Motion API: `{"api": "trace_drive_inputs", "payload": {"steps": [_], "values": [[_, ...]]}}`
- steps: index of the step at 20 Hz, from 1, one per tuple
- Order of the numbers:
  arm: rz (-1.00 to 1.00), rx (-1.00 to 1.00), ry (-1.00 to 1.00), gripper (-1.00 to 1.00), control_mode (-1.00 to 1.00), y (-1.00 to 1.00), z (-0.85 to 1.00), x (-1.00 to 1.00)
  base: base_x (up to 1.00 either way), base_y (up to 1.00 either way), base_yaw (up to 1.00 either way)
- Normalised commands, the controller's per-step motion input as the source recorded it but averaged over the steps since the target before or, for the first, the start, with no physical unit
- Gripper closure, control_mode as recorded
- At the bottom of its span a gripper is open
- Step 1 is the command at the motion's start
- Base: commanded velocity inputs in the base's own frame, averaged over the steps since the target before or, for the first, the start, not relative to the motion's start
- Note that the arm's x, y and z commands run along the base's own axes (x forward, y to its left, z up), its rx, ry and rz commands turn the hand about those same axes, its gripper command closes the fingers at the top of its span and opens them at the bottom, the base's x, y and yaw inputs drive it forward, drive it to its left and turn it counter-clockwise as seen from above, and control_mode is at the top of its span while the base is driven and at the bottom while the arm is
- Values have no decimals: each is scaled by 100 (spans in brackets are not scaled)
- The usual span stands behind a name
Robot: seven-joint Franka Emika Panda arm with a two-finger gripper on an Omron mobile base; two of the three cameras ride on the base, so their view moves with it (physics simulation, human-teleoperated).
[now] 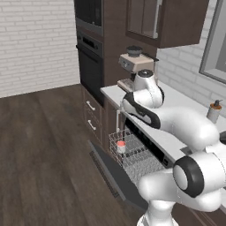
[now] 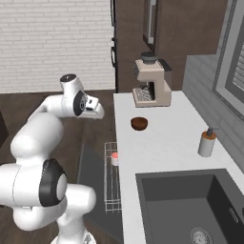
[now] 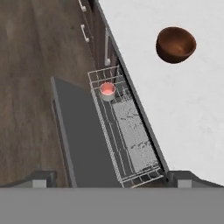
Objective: Pick up the cup and bowl from the counter, place them in the dishwasher, and close the dishwasher door.
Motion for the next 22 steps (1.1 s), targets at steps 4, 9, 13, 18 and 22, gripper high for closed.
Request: {"api": "trace_drive_inputs", "payload": {"steps": [4,9,13,18,22], "values": [[24,0,-1,-100,-100,-74,-18,0,0,0,0],[16,0,-1,-100,-100,-65,-18,17,0,0,0],[1,0,0,-100,-100,-49,-3,44,0,0,0],[0,-2,11,-100,-100,-15,-23,71,0,0,0],[0,-2,14,-100,-100,-4,-14,74,0,0,0]]}}
